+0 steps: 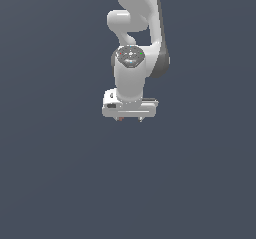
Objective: Pick up the object and move it to a goal position.
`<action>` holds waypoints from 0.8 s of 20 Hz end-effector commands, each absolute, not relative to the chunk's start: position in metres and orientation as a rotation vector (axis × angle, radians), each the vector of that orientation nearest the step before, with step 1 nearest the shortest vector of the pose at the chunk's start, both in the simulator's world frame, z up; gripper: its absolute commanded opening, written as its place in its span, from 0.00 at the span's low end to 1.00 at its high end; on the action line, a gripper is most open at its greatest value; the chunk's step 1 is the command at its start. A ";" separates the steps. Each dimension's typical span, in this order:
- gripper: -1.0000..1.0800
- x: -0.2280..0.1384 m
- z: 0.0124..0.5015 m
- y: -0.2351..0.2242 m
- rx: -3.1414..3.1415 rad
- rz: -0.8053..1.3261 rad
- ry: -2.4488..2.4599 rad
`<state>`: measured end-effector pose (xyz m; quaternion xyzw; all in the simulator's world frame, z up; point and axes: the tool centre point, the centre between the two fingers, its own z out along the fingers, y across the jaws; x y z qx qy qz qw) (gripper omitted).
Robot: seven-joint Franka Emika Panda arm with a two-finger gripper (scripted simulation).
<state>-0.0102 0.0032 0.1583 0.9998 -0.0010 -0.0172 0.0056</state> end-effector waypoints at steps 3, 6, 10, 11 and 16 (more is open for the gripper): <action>0.96 -0.010 0.159 0.003 3.132 -0.051 -0.006; 0.96 -0.006 0.163 0.005 3.140 -0.037 -0.022; 0.96 -0.002 0.167 0.007 3.150 -0.022 -0.052; 0.96 -0.001 0.168 0.007 3.150 -0.021 -0.056; 0.96 -0.002 0.167 0.007 3.149 -0.023 -0.044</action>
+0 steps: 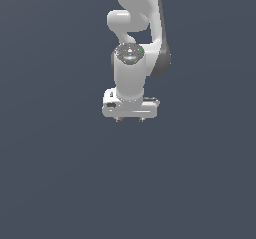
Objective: Pick up the object and move it to a goal position.
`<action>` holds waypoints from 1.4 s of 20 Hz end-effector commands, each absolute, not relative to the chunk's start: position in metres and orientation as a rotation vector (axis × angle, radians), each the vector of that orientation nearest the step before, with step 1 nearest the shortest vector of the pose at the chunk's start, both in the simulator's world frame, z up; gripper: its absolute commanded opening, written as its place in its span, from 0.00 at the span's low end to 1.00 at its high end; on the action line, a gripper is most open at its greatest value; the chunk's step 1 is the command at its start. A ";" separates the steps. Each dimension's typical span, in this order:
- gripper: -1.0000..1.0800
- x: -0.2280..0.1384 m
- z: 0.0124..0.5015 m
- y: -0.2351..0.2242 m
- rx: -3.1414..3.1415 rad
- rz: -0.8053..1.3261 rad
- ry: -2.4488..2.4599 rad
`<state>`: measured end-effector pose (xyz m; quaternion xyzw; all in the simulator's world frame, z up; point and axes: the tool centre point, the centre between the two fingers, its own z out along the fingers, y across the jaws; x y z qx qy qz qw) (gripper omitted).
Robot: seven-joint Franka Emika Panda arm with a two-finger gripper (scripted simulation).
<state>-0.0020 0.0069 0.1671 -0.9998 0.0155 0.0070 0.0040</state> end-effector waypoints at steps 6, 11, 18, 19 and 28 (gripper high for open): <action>0.96 -0.007 0.164 0.003 -3.133 0.021 -0.029; 0.96 -0.015 0.161 -0.003 -3.130 0.019 -0.137; 0.96 -0.031 0.153 -0.014 -3.112 0.015 -0.361; 0.96 -0.034 0.152 -0.016 -3.108 0.014 -0.397; 0.96 -0.059 0.142 -0.030 -3.051 0.008 -0.719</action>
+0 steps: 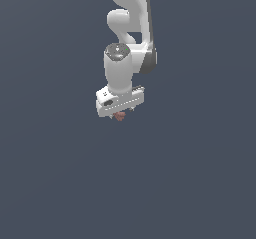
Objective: Pick up the object and move it to a goal position.
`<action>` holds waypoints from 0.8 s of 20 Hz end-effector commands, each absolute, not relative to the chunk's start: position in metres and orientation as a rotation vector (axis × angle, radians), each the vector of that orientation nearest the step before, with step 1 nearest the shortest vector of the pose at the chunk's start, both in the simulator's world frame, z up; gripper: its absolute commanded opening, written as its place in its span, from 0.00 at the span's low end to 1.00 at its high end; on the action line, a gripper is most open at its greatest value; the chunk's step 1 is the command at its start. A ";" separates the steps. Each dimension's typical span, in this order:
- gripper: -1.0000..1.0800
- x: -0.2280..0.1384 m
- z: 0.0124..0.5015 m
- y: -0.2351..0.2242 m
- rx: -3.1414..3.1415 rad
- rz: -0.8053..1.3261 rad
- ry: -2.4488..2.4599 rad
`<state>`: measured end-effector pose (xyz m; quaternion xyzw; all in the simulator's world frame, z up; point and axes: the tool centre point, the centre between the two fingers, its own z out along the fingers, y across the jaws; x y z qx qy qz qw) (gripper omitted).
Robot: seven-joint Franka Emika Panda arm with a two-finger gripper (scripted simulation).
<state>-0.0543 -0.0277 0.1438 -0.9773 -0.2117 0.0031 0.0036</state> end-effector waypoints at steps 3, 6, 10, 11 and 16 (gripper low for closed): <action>0.96 -0.067 0.139 -0.034 -3.025 0.007 -0.825; 0.96 -0.076 0.136 -0.039 -2.995 0.005 -0.931; 0.96 -0.088 0.131 -0.044 -2.949 0.003 -1.070; 0.96 -0.091 0.130 -0.045 -2.937 0.003 -1.104; 0.96 -0.105 0.126 -0.051 -2.877 0.001 -1.256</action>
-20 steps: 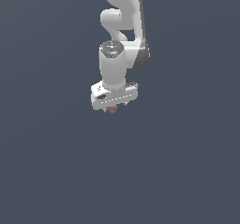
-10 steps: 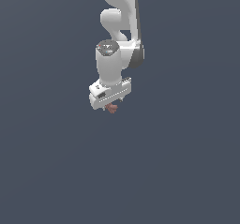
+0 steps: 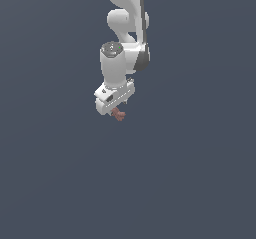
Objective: Pick up the object and move it to a goal position.
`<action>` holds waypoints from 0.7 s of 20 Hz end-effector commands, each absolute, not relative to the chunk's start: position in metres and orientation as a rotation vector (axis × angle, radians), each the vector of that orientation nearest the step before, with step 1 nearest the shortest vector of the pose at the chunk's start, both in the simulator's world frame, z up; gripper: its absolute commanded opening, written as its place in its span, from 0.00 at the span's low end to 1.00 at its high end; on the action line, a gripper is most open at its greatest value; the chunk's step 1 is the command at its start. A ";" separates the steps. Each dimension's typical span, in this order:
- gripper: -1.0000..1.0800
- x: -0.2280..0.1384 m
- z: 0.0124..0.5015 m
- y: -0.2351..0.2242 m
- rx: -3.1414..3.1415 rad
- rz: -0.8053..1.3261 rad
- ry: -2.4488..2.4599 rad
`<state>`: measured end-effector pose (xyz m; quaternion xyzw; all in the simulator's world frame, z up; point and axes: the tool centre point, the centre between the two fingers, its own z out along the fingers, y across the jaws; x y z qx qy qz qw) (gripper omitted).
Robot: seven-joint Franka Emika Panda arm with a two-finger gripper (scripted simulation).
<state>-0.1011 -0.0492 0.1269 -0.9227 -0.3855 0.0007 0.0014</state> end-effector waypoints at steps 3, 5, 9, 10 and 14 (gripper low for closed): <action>0.96 -0.112 0.123 -0.053 -2.847 0.001 -1.325; 0.96 -0.115 0.122 -0.054 -2.830 0.001 -1.363; 0.96 -0.121 0.121 -0.056 -2.804 0.000 -1.417; 0.96 -0.121 0.120 -0.056 -2.799 0.000 -1.426; 0.96 -0.123 0.120 -0.057 -2.789 0.000 -1.446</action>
